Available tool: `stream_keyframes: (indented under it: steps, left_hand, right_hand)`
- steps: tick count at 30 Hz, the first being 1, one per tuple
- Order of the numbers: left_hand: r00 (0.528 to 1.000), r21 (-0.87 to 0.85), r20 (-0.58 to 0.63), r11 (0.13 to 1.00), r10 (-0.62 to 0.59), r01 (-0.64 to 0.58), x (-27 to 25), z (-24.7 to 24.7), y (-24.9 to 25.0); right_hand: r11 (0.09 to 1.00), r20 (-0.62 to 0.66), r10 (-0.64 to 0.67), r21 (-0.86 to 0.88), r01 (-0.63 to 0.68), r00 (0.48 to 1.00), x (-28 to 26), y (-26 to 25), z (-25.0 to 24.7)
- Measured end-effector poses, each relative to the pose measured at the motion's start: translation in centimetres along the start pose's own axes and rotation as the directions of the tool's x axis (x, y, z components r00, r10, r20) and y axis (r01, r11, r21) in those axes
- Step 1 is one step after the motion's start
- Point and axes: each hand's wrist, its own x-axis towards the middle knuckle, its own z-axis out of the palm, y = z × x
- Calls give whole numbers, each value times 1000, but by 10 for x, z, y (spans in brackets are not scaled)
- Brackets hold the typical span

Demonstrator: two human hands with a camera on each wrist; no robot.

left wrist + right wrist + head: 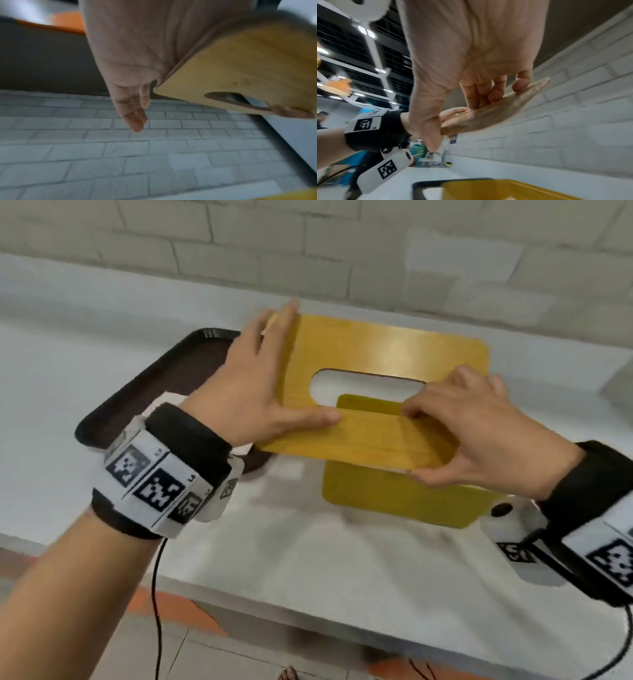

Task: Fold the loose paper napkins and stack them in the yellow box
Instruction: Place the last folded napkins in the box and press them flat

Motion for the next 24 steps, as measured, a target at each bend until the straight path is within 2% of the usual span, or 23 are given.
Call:
stream_keyframes:
  steps: [3, 7, 11, 18, 24]
  left_hand:
    - [956, 74, 285, 993, 69, -93, 35, 18, 8]
    - [875, 152, 480, 976, 67, -158, 65, 43, 17]
    - [850, 109, 526, 988, 35, -108, 75, 58, 15]
    - [816, -18, 577, 997, -46, 69, 70, 65, -4]
    - [824, -51, 566, 996, -34, 76, 58, 73, 7]
  right_hand:
    - [988, 87, 137, 54, -142, 987, -12, 28, 2]
    - [965, 186, 225, 96, -245, 957, -20, 53, 19]
    - [935, 276, 203, 229, -270, 939, -21, 71, 32]
    - [910, 361, 70, 358, -208, 930, -20, 86, 44]
    - [913, 389, -3, 377, -157, 921, -33, 94, 46]
